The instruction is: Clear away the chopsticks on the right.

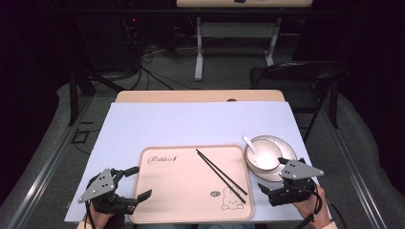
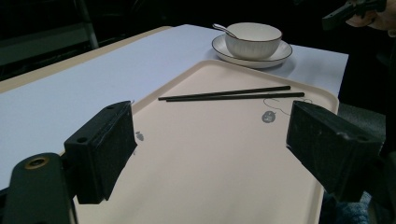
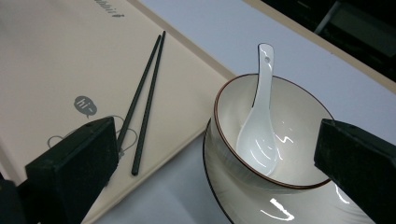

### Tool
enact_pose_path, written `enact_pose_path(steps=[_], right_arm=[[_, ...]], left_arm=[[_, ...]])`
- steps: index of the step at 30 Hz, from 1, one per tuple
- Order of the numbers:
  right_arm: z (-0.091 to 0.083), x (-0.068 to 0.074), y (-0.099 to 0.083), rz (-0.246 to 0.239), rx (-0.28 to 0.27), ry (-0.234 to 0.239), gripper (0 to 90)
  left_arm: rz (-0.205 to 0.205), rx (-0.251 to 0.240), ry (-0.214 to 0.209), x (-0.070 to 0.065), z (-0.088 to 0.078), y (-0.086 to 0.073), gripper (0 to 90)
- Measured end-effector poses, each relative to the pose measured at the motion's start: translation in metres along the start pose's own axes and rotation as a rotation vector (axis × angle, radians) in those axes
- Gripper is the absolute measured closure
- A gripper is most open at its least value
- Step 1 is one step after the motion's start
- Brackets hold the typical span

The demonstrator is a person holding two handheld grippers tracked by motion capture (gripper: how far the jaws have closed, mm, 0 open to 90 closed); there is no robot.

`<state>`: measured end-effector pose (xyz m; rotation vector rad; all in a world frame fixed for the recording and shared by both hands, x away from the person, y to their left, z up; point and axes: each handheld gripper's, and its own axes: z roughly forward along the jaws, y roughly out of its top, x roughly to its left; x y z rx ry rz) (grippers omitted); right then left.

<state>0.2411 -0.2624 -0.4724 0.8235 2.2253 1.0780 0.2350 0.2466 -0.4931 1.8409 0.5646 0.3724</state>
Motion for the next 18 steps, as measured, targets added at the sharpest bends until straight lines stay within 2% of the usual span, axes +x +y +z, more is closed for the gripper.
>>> enact_pose_path(steps=[1,2,3,4,8,11,18], right_arm=[[-0.002,0.001,-0.003,0.001,-0.014,-0.006,0.0],[-0.006,0.004,-0.009,0.007,-0.050,-0.010,0.0],[-0.006,0.004,-0.009,0.007,-0.050,-0.010,0.0],[-0.010,0.007,-0.015,0.016,-0.086,-0.012,0.0],[-0.016,0.014,-0.025,0.015,-0.126,-0.022,0.0],[-0.017,0.018,-0.029,0.004,-0.119,-0.023,0.0],[-0.016,0.016,-0.029,0.005,-0.128,-0.027,0.0]], left_arm=[[0.000,0.000,0.001,0.000,0.000,0.000,15.5],[-0.001,0.000,0.000,0.000,0.000,0.000,15.5],[0.000,0.000,0.000,0.000,0.000,0.000,15.5],[0.000,0.000,0.000,0.000,0.000,0.000,15.5],[0.004,0.002,-0.003,0.000,0.000,0.000,15.5],[0.004,0.001,-0.002,0.000,0.000,0.000,15.5],[0.001,-0.005,-0.004,0.001,0.001,0.000,15.5]])
